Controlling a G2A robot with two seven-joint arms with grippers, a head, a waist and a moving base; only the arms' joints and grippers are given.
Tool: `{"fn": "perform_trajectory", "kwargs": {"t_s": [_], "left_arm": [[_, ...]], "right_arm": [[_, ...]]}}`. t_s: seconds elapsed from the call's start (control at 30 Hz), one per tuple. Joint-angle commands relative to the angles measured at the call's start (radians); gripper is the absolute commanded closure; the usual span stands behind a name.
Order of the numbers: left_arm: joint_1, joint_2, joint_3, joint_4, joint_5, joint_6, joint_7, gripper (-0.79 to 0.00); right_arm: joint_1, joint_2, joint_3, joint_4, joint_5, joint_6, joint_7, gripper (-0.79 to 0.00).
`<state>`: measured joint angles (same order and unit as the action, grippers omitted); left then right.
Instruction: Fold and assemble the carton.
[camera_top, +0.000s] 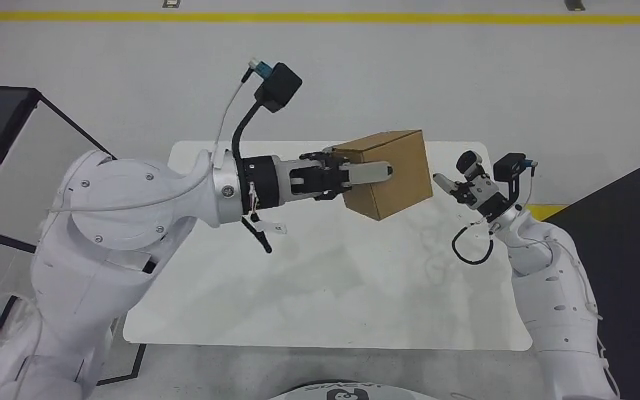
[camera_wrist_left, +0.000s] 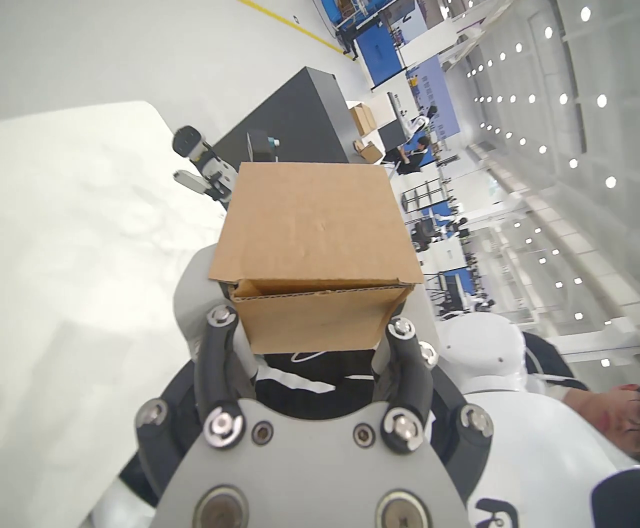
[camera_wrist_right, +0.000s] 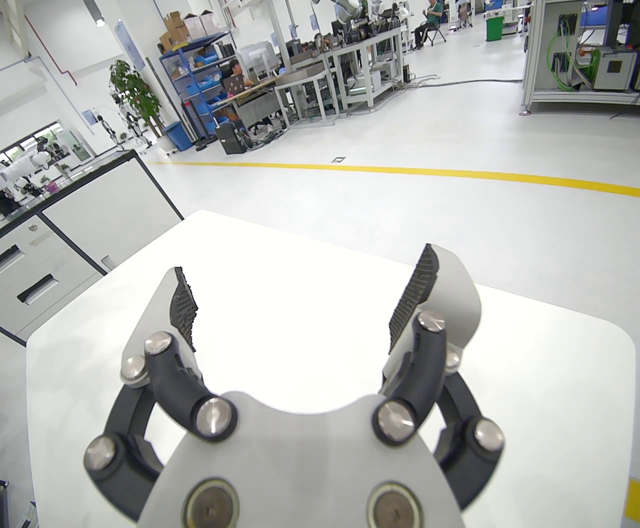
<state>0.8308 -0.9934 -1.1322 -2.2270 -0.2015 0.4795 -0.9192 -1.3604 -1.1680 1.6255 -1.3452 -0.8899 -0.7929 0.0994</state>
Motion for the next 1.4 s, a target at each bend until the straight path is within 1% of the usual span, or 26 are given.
{"fn": "perform_trajectory", "kwargs": {"t_s": [0.0,0.3,0.33,0.4,0.5,0.53,0.63,0.7,0.8,0.87,0.93,0.97,1.23,1.27,1.37], "left_arm": [[-0.012,0.004,0.007,0.005,0.034,-0.039,-0.045,0.000],[-0.012,0.004,0.007,0.005,0.034,-0.039,-0.045,0.000],[-0.005,0.004,0.009,0.004,0.039,-0.053,-0.038,0.000],[0.018,0.006,0.005,0.008,0.053,-0.134,-0.034,0.000],[0.045,0.009,-0.033,0.031,0.013,-0.310,-0.043,0.000],[0.054,0.010,-0.045,0.040,-0.009,-0.388,-0.058,0.000],[0.091,0.014,-0.089,0.094,-0.038,-0.585,-0.078,0.000],[0.109,0.018,-0.116,0.122,-0.039,-0.692,-0.098,0.000],[0.136,0.021,-0.135,0.157,-0.088,-0.823,-0.141,0.000],[0.138,0.024,-0.149,0.174,-0.088,-0.898,-0.176,0.000],[0.141,0.025,-0.151,0.186,-0.100,-0.952,-0.194,0.000],[0.135,0.027,-0.157,0.188,-0.077,-0.955,-0.207,0.000],[0.135,0.027,-0.157,0.188,-0.077,-0.955,-0.207,0.000],[0.137,0.027,-0.161,0.186,-0.061,-0.957,-0.192,0.000],[0.143,0.029,-0.185,0.157,0.093,-1.055,-0.155,0.000]], "right_arm": [[0.000,0.000,0.000,0.000,0.000,0.000,0.000,-0.785],[0.000,0.000,0.000,0.000,0.000,0.000,0.000,-0.785],[0.000,0.000,0.000,0.000,0.000,0.000,0.000,-0.785],[0.000,0.000,0.000,0.000,0.000,0.000,0.000,-0.785],[0.000,0.000,0.000,0.000,0.000,0.000,0.000,-0.785],[0.000,0.000,0.000,0.000,0.000,0.000,0.000,-0.785],[0.000,0.000,0.000,0.000,0.000,0.000,0.000,-0.785],[0.000,0.000,0.000,0.000,0.000,0.000,0.000,-0.785],[0.000,0.000,0.000,0.000,0.000,0.000,0.000,-0.785],[0.000,0.000,0.000,0.000,0.000,0.000,0.000,-0.785],[0.000,0.000,0.000,0.000,0.000,0.000,0.000,-0.785],[0.000,0.000,0.000,0.000,0.000,0.000,0.000,-0.785],[0.000,0.000,0.000,0.000,0.000,0.000,0.000,-0.785],[0.000,0.000,0.000,0.000,0.000,0.000,0.000,-0.785],[0.000,0.000,0.000,0.000,0.000,0.000,0.000,-0.785]]}}
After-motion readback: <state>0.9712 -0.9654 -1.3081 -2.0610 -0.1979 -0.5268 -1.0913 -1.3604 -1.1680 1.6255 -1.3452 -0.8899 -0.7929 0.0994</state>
